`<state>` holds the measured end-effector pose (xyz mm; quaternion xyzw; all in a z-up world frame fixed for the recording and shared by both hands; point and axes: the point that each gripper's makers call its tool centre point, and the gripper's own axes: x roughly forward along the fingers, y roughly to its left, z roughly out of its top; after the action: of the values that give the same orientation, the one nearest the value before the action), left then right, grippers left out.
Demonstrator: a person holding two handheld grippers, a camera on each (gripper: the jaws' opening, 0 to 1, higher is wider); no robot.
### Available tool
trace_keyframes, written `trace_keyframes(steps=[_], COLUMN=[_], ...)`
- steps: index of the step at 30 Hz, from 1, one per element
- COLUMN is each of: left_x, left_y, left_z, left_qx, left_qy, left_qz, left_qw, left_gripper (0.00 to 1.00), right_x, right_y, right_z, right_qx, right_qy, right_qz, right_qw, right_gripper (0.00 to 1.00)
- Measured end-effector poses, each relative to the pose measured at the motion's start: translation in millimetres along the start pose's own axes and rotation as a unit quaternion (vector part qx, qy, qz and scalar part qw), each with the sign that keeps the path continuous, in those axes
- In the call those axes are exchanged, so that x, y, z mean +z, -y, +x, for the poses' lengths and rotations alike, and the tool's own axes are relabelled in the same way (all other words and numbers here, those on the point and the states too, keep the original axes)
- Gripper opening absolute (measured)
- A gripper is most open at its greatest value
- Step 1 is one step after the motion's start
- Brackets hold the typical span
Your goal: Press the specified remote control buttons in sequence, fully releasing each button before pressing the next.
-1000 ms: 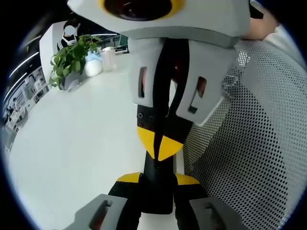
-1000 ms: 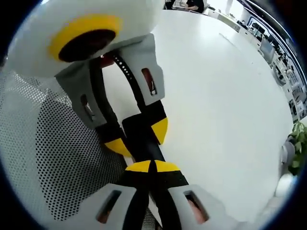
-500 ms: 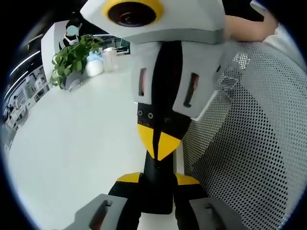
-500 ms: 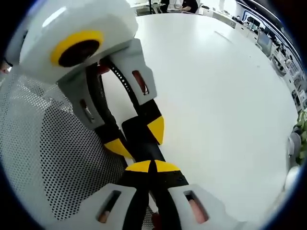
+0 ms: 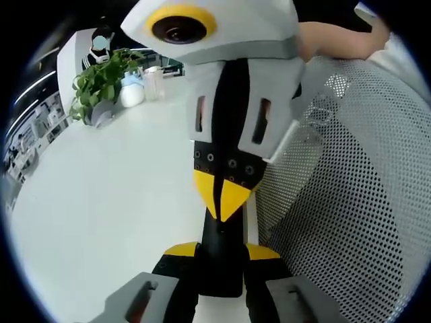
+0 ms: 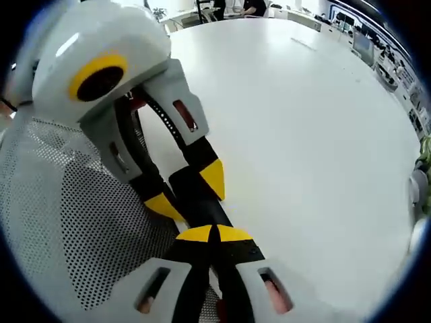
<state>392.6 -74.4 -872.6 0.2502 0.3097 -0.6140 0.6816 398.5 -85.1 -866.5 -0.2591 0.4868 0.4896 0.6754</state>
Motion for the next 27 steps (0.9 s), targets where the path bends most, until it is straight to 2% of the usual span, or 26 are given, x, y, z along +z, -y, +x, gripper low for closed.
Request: trace_keyframes(steps=[6,13,21,27], left_x=[0.9,1.4,1.2,1.2], left_y=[-0.4,0.0,0.0,0.0], left_z=[0.3,0.7,1.1,1.0], left_qx=[0.001,0.003,0.007,0.007], left_qy=[0.006,0.005,0.004,0.004], left_qz=[-0.006,-0.006,-0.002,-0.001], left_qw=[1.0000,1.0000,1.0000,1.0000], left_gripper=[0.25,0.25,0.25,0.25], right_x=[1.8,1.7,1.1,1.6], right_y=[0.4,0.8,0.9,-0.3], right_z=[0.5,0.8,-0.1,0.2], right_qx=[0.000,-0.002,-0.002,-0.009], right_qy=[0.010,0.005,0.002,-0.006], right_qz=[-0.021,-0.017,0.024,0.010], right_qw=[0.9997,0.9998,0.9997,0.9999], right_gripper=[0.00,0.00,0.00,0.00])
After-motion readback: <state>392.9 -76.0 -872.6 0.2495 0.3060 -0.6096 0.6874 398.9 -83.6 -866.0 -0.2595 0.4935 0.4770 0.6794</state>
